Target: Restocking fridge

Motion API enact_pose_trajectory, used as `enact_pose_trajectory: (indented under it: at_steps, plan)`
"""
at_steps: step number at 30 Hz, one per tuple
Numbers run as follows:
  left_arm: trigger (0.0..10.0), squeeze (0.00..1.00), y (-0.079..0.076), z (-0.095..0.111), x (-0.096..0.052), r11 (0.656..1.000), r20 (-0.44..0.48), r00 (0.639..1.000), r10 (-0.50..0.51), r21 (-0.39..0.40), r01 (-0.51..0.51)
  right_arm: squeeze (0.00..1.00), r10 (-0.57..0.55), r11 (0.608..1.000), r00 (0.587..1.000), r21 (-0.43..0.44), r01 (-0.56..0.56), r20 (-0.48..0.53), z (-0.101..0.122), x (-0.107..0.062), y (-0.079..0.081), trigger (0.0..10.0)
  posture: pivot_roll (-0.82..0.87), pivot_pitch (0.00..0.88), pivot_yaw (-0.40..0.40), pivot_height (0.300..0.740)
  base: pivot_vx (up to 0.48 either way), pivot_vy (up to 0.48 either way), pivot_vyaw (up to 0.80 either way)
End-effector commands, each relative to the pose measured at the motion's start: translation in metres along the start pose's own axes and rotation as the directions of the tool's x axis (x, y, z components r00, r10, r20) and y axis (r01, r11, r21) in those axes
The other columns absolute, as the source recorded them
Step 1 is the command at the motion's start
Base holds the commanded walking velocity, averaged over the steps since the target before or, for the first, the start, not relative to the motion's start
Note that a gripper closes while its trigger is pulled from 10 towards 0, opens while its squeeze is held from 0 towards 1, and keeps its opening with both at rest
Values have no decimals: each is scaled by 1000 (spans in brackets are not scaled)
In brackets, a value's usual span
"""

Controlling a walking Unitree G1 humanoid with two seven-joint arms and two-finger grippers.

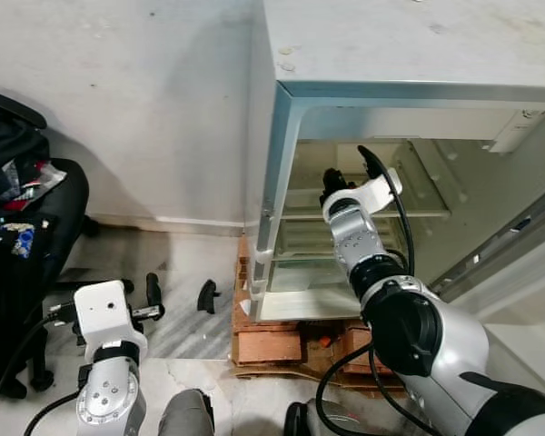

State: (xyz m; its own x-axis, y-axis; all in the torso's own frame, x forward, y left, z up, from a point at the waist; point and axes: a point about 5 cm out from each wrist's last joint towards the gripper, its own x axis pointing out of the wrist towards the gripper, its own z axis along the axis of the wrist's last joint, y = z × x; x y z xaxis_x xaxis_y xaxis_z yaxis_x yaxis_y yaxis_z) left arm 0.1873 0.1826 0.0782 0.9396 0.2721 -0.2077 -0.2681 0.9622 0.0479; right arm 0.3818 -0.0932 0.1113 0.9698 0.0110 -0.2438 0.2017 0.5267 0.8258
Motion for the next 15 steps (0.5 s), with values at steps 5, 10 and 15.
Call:
enact_pose_trajectory:
  at_steps: [5,10,15]
  plan:
    - [10000,0,-3,-1,3,1000,-10,1000,-1,-1,1,1000,75,993,992,-81,-84,-106,-22,-3,9,10000,237,137,-75,740,0,0,0]
    - [10000,0,-7,1,13,1000,0,1000,-9,-1,9,1000,82,957,989,-265,-113,-126,-18,-5,-5,10000,214,115,-72,740,0,0,0]
    - [10000,0,-11,2,20,1000,14,1000,-22,-2,22,1000,88,901,993,-418,-112,-77,-3,-5,-20,10000,199,94,-65,740,0,0,0]
